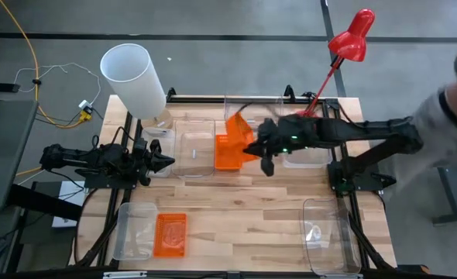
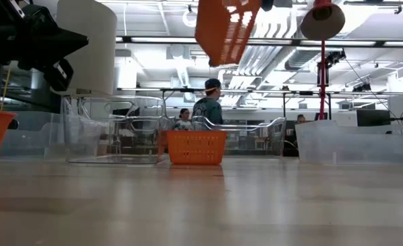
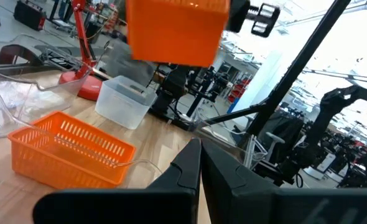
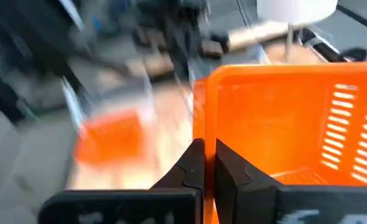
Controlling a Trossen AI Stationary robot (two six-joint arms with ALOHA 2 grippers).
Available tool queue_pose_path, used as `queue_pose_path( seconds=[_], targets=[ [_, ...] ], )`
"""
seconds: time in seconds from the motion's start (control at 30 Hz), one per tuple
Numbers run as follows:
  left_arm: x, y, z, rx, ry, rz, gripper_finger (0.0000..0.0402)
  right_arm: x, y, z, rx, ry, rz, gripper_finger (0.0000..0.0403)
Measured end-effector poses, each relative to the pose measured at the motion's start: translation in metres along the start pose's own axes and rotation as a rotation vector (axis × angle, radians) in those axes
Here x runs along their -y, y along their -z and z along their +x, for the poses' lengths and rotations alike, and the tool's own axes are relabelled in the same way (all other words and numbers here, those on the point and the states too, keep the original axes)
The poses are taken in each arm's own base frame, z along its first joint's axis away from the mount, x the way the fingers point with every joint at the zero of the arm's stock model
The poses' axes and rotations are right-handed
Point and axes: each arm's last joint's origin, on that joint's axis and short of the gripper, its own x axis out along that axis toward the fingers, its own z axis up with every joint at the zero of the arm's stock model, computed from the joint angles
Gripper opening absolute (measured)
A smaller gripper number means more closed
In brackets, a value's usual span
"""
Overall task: Stack baskets by color
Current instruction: Stack the middle orange bin on top of the top orange bin
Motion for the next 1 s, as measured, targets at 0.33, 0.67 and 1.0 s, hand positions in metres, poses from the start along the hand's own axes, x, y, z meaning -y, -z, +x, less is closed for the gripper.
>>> queue_pose_path(
  seconds=[0.33, 0.67, 1.0],
  targets=[
    [0.0, 0.0, 0.0, 0.0, 0.0, 0.0, 0.0001, 0.018, -0.002, 0.042, -0.351, 0.129, -0.271, 0.0],
    [0.0, 0.0, 0.0, 0.0, 0.0, 0.0, 0.0001, 0.023, 0.031, 0.106, -0.542, 0.239, -0.459, 0.0],
    [0.0, 0.0, 0.0, 0.0, 0.0, 0.0, 0.0001, 0.009, 0.056, 0.149, -0.573, 0.274, -0.47, 0.0]
  ],
)
